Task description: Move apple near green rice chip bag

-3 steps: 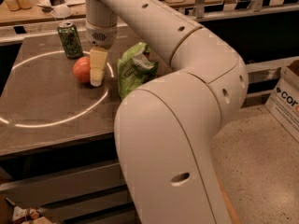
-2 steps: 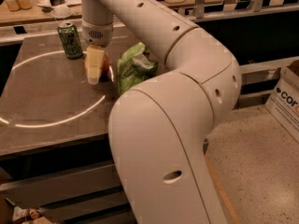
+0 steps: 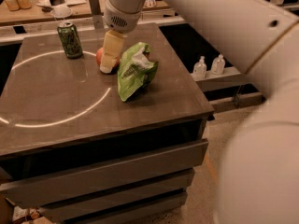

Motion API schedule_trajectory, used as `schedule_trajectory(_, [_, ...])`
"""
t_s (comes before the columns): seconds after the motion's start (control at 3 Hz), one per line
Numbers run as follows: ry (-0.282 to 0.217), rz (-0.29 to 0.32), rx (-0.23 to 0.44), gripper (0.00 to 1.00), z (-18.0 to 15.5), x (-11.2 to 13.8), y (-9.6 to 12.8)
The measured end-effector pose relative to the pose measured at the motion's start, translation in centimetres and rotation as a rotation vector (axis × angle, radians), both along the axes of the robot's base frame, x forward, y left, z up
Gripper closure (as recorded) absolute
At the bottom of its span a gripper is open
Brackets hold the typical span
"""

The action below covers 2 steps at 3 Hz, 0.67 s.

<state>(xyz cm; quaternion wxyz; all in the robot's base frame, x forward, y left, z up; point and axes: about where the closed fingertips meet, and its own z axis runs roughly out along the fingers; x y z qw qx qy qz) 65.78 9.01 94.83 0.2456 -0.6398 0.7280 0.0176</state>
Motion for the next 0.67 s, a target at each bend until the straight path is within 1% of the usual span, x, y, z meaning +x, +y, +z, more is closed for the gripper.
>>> schedule_trajectory(0.33, [-0.155, -0.104, 0.095, 0.0, 5.4, -4.7, -2.7])
schedule_trajectory(0.67, [-0.248, -0.115, 0.122, 0.0, 7.9, -7.9, -3.6])
